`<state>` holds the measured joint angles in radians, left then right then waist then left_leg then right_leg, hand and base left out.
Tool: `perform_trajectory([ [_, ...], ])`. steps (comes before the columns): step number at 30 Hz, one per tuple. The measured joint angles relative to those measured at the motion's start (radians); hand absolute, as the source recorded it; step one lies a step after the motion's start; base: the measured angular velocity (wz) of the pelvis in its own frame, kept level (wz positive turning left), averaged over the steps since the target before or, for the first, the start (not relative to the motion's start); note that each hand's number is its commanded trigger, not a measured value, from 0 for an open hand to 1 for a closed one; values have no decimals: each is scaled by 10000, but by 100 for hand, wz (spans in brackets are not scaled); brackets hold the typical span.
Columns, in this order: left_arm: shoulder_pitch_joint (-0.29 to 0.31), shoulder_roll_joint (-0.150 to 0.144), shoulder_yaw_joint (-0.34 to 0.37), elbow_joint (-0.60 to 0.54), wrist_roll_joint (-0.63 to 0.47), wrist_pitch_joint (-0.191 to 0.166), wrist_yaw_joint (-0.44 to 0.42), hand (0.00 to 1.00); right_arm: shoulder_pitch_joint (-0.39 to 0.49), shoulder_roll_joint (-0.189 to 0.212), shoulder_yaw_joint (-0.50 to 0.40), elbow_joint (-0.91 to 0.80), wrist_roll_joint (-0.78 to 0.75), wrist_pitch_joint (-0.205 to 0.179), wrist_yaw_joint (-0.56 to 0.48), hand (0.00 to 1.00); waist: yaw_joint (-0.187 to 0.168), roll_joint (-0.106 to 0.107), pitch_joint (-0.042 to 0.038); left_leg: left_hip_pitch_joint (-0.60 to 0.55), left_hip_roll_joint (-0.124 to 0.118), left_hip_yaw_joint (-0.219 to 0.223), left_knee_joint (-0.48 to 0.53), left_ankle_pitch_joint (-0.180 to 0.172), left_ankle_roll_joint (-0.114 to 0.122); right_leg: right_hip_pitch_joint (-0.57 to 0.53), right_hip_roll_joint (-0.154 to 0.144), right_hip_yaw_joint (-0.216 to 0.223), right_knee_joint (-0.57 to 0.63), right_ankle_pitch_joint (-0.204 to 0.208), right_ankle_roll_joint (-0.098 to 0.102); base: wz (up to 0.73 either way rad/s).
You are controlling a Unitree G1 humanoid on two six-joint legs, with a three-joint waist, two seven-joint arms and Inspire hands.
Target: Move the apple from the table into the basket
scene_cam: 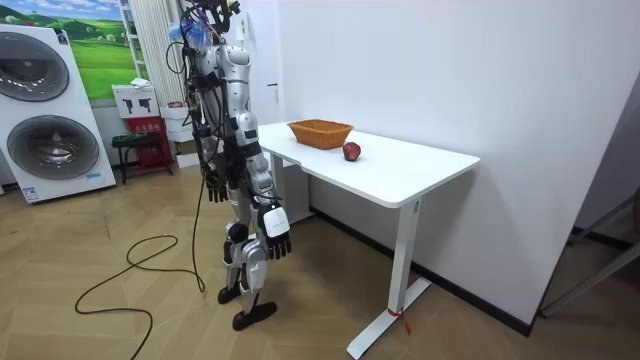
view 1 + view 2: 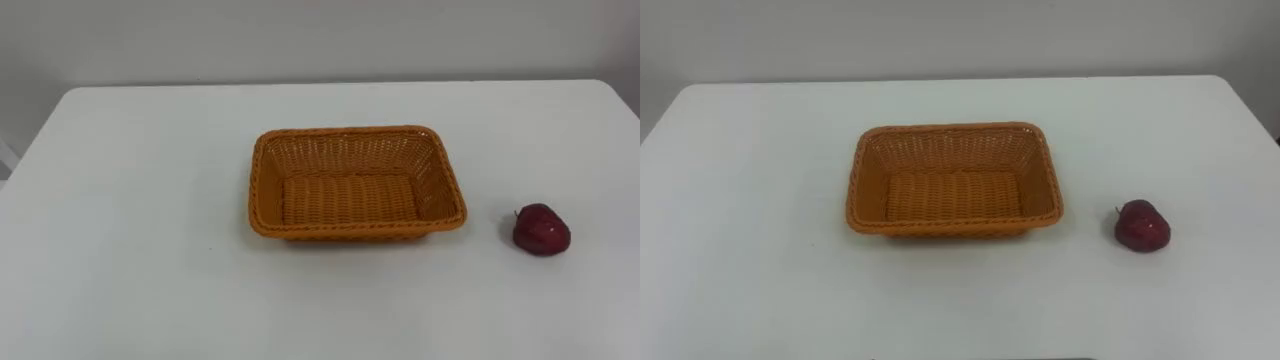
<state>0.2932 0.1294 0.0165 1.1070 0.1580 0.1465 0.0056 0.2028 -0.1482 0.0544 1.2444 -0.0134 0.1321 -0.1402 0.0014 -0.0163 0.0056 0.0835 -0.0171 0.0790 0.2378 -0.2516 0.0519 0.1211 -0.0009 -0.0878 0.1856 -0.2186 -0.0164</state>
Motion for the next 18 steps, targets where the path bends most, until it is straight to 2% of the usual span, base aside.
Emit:
perform_trajectory([
  [7, -16, -1, -4, 15, 16, -21, 13, 0, 29, 10, 0, -1, 58, -11, -11, 0, -1, 0, -1, 1, -1, -3, 6, 0, 0, -4, -2, 17, 27, -1, -1, 0],
  [10, -142, -2, -3, 175, -5, -26, 17, 0, -66, 14, -25, -3, 679, -11, -122, 0, 22, -2, -1, 5, 5, -7, -9, 0, 0, -22, 1, 28, 43, -4, -1, 0],
  [13, -143, 11, 4, 197, -380, -40, 50, 0, -45, 23, -444, -45, 2884, -110, -451, 0, -36, -13, 6, 53, 11, 24, -12, 0, 0, 79, 8, 32, 35, -1, -3, 0],
  [17, -30, -9, 328, 328, -462, -217, 61, 0, 168, 54, -1888, -694, 7245, -426, -963, 0, -267, -15, 28, 120, 25, 39, 5, -26, -8, 184, 24, 38, 2, -4, -5, 0],
  [18, 6, -9, 423, 321, -472, -261, 61, 0, 213, 52, -2083, -877, 7785, -486, -1047, 0, -319, -12, 32, 113, 25, 40, 5, -26, -8, 176, 26, 44, 0, -4, -5, 0],
])
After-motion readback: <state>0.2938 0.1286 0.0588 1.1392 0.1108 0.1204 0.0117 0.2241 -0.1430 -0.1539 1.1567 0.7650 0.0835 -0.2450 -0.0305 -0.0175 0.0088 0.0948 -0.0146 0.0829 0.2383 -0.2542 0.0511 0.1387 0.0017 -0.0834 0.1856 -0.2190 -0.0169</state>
